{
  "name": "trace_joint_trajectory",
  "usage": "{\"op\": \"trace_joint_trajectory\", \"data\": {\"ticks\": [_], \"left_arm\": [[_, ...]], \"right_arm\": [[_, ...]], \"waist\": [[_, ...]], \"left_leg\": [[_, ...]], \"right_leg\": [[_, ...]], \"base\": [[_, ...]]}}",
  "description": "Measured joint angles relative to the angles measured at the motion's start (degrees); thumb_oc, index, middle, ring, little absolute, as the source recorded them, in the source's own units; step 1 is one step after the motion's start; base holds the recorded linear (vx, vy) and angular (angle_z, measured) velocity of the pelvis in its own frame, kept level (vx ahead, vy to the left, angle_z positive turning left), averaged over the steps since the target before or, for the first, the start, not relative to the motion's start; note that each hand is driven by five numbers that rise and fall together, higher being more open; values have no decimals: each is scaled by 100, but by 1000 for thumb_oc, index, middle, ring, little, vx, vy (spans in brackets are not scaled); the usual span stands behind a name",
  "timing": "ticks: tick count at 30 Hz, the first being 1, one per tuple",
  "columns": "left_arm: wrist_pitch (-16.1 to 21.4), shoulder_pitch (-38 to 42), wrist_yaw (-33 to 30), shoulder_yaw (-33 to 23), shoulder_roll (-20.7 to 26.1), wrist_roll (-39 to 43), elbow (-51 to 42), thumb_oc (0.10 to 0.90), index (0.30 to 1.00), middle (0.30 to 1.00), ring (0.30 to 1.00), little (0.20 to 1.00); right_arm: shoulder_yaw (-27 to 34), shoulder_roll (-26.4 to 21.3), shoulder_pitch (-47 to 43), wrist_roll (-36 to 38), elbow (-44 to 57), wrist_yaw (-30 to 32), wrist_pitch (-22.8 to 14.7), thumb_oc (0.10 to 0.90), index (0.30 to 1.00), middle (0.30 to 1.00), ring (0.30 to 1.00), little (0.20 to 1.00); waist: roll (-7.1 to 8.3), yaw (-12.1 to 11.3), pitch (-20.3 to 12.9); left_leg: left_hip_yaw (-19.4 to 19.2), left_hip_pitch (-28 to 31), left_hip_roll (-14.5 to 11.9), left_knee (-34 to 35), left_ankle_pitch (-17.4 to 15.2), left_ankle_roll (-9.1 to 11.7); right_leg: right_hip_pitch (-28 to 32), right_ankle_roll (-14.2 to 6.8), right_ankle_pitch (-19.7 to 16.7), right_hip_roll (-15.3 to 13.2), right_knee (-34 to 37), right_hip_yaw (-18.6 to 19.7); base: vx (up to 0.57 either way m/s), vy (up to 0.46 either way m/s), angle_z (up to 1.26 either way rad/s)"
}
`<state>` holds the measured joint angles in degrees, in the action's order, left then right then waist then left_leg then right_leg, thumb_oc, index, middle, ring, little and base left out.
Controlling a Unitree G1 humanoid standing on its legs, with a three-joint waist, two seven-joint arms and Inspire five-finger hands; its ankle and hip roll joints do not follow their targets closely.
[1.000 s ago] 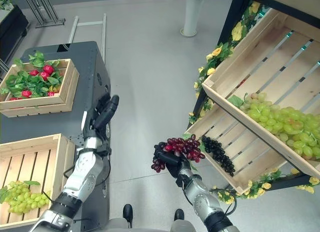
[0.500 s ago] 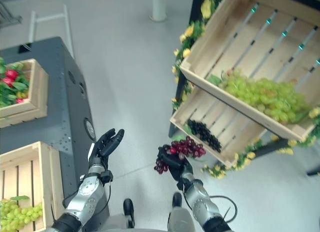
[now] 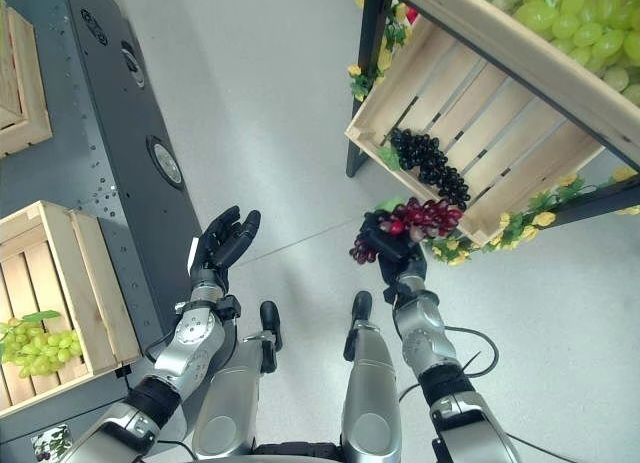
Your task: Pick up the fruits from the basket on one side to the basket on the other side
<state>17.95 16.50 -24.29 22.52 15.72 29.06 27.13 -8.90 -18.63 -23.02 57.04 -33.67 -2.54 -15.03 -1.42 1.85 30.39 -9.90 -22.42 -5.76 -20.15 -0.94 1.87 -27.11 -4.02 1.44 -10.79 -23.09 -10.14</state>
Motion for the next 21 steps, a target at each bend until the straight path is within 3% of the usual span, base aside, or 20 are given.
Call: {"op": "trace_joint_trajectory", "data": {"ticks": [8, 15, 21], "left_arm": [[11, 141, 109, 205, 91, -20, -8, 800, 900, 900, 900, 900], [10, 145, 171, 464, 183, -19, -122, 800, 900, 900, 900, 900], [9, 126, 204, 663, 439, -18, -193, 800, 900, 900, 900, 900]], "right_arm": [[222, -749, -1217, 438, -179, 119, -57, 400, 300, 300, 300, 300], [434, -1003, -1762, 717, -509, 174, -74, 400, 300, 300, 300, 300], [446, -1151, -2156, 1822, -1030, 173, 5, 400, 300, 300, 300, 300]], "waist": [[-41, -145, 15], [-78, -267, 17], [-108, -311, 20]], "left_leg": [[98, -482, 73, -391, -84, -11], [157, -681, 122, -718, -233, -40], [180, -864, 166, -817, -267, -43]], "right_leg": [[-523, 62, 233, -146, -563, 5], [-684, 18, 398, -254, -864, 10], [-859, 30, 420, -328, -1007, 11]], "base": [[-18, -14, 8], [6, 6, 4], [28, -32, 4]]}}
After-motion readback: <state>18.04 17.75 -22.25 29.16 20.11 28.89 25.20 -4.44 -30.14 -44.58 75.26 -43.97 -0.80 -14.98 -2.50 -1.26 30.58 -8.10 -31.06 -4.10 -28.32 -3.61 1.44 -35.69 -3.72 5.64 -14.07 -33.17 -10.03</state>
